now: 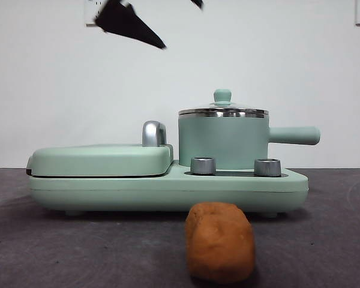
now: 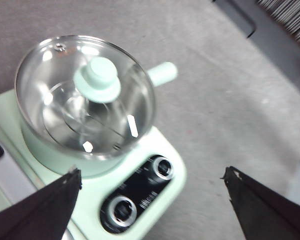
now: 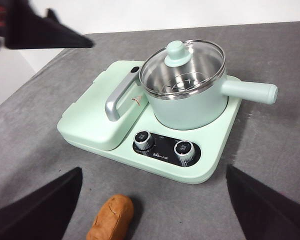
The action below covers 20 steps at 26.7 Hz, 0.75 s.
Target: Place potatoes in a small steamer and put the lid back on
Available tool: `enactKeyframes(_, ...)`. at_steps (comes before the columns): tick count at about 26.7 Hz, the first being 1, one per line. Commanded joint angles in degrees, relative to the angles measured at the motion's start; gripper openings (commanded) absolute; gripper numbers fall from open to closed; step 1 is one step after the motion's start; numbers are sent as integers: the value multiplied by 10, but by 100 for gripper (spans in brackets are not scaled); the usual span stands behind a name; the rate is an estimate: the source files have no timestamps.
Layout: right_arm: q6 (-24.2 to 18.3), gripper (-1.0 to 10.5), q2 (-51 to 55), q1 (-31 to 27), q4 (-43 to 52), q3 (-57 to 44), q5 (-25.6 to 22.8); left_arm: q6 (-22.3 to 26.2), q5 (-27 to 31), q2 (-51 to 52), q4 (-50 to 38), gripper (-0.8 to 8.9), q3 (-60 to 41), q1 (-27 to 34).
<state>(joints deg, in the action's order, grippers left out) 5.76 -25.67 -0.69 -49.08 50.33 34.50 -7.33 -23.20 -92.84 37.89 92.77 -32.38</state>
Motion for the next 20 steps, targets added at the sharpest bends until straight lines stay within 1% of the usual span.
enactKeyframes(1,-6,460,-4,2,4,10,2,31,38,-56,2,469,59,-19)
enactKeyframes(4,-6,460,-4,2,4,10,3,49,72,-102,-8,468,100,-34)
enactKeyframes(7,-6,460,-4,5,4,10,2,57,100,-142,-35,468,129,-46)
enactKeyframes(13,-6,460,-4,15,4,10,2,58,171,-191,-121,464,137,-61)
enactKeyframes(15,-6,460,-4,15,4,10,2,58,184,-206,-144,463,137,-61)
enactKeyframes(20,-6,460,-4,15,4,10,2,59,184,-238,-184,463,137,-61)
